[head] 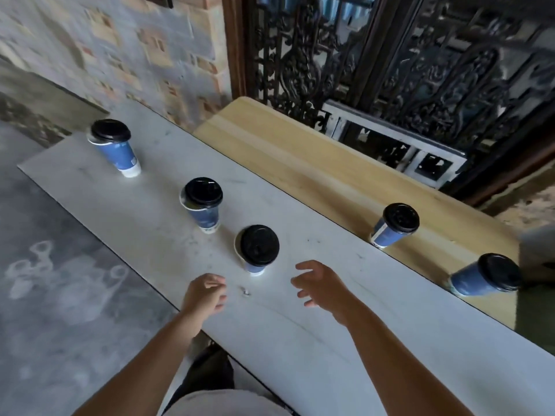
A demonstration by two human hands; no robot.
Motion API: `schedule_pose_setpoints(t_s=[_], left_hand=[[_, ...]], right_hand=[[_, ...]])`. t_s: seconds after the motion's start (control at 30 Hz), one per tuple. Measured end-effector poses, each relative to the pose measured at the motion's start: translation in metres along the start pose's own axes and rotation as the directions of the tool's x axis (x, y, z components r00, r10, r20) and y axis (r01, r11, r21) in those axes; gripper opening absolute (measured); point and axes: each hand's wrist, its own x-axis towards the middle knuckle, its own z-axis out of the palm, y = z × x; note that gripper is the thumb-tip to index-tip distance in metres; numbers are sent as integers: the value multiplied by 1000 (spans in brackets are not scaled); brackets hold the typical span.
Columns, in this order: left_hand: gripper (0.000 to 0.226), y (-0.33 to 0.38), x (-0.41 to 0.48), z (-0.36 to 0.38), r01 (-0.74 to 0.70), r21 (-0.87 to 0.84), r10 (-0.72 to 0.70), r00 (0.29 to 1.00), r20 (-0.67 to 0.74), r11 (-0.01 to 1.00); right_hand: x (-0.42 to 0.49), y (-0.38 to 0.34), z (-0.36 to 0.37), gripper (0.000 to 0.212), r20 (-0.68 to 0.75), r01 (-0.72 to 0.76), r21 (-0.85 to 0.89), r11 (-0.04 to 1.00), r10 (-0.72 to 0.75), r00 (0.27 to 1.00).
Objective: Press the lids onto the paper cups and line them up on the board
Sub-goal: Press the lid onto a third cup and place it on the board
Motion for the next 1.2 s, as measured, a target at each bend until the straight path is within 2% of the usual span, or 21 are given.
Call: schedule_pose_setpoints(t_s=[0.07,0.13,0.2,0.27,0.33,0.4,0.47,0.53,0.6,0.77,0.87,1.0,1.2], left_hand=[[12,19,12,-7,14,-98,-9,999,47,995],[19,33,22,-12,-45,-54,52,988,145,998],[44,38,38,-15,-235,128,194,943,269,964],[74,43,49,-15,-410,273,285,871,400,870],[102,48,59,-14,-506,300,318,805,500,809],[116,56,66,-11,-565,282,341,750,567,775],[110,59,73,-5,-622,229,383,688,617,749],[90,65,78,1,-676,186,426,628,651,713],[81,69,79,5,-712,201,437,602,668,672],[79,61,73,14,-725,204,409,570,712,657],[80,57,68,18,-753,183,407,524,748,632],[79,67,60,20,-763,229,364,521,772,605],[82,70,61,17,-735,256,329,549,768,628]], right_hand=[[7,-17,9,47,-72,24,63,998,-20,997],[13,-32,23,61,-172,43,72,996,-30,985],[19,-42,39,76,-238,70,-36,997,-76,968],[25,-48,54,87,-273,94,-186,978,-143,951],[29,-54,68,91,-298,112,-285,952,-199,933],[30,-59,79,89,-307,103,-354,930,-219,926],[29,-64,86,86,-327,80,-384,920,-216,920],[28,-71,89,85,-342,62,-415,908,-219,914],[28,-75,88,84,-354,42,-456,889,-225,908],[13,-82,83,79,-370,34,-503,863,-251,894],[5,-78,84,78,-391,32,-520,853,-271,880],[4,-72,89,81,-343,-41,-590,807,-204,917],[9,-70,92,81,-385,-47,-491,870,-168,908]])
